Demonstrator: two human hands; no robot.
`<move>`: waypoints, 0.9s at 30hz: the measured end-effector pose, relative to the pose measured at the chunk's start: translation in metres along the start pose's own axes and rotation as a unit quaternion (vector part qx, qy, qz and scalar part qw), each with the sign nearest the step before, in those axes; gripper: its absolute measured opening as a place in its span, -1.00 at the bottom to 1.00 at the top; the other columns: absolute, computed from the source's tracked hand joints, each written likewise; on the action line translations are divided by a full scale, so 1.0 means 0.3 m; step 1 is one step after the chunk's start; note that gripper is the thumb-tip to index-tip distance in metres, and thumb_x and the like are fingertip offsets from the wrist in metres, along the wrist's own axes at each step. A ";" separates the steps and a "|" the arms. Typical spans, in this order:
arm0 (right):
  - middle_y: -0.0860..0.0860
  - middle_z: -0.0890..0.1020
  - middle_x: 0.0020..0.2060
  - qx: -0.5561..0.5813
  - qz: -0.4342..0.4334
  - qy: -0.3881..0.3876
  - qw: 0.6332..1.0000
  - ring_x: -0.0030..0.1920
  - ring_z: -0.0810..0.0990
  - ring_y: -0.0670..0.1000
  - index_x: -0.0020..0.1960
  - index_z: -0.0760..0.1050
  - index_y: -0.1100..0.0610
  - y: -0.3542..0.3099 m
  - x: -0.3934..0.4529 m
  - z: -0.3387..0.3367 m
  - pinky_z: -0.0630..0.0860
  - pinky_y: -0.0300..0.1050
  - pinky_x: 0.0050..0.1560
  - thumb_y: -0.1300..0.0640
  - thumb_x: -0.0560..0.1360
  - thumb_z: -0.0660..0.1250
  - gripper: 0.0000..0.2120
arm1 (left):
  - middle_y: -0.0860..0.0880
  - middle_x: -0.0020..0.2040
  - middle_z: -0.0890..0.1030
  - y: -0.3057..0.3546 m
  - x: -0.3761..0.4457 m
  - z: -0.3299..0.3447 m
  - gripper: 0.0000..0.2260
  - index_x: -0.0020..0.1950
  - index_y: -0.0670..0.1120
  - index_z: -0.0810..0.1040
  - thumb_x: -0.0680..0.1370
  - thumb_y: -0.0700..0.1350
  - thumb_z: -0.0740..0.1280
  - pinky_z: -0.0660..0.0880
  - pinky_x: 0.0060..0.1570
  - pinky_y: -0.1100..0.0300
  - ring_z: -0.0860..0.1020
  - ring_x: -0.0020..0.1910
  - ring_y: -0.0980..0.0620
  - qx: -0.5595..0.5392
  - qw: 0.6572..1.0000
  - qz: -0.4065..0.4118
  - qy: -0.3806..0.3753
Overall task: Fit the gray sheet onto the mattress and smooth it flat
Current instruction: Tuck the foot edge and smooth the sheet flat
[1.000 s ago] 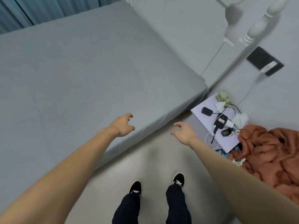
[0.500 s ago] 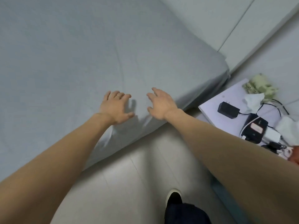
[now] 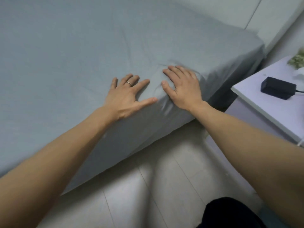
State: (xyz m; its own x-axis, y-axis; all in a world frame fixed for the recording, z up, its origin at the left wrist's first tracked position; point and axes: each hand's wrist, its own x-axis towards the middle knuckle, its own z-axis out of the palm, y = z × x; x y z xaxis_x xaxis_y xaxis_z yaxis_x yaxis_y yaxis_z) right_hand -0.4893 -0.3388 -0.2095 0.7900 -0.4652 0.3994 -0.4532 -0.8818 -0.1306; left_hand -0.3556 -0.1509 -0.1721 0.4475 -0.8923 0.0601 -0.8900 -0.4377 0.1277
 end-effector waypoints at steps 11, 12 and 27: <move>-0.05 0.18 0.57 0.045 0.068 -0.094 0.992 0.57 0.04 0.02 0.54 0.20 -0.17 -0.098 -0.086 -0.065 -0.15 0.07 0.56 -0.24 0.64 -0.10 -0.50 | 0.00 0.61 0.03 -0.003 -0.036 0.020 -0.09 0.56 0.28 -0.16 0.32 0.59 0.07 0.02 0.49 -0.18 -0.04 0.59 -0.03 0.089 0.995 0.023 -0.046; -0.06 0.18 0.57 0.045 0.062 -0.100 0.992 0.57 0.05 0.01 0.53 0.20 -0.18 -0.081 -0.081 -0.069 -0.14 0.05 0.55 -0.26 0.63 -0.10 -0.49 | 0.01 0.61 0.04 0.000 -0.035 0.027 -0.10 0.56 0.28 -0.15 0.33 0.58 0.09 0.02 0.49 -0.18 -0.03 0.59 -0.04 0.087 0.995 0.020 -0.037; 0.05 0.56 0.28 0.102 -0.063 -0.037 0.992 0.37 0.41 0.06 0.33 0.50 0.11 -0.637 -0.188 -0.145 0.17 0.02 0.43 0.01 0.59 0.15 -0.62 | -0.04 0.41 0.46 -0.164 -0.453 -0.132 -0.31 0.44 0.02 0.40 0.42 0.38 0.20 0.21 0.40 0.02 0.36 0.41 -0.07 -0.015 0.991 -0.076 0.105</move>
State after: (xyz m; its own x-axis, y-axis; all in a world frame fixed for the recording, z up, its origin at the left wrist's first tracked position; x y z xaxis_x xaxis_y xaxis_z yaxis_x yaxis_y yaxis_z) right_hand -0.4653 -0.1407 -0.1675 0.8665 -0.3481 0.3577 -0.2622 -0.9273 -0.2673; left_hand -0.3690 -0.0039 -0.1474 0.5880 -0.7719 0.2415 -0.8088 -0.5595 0.1809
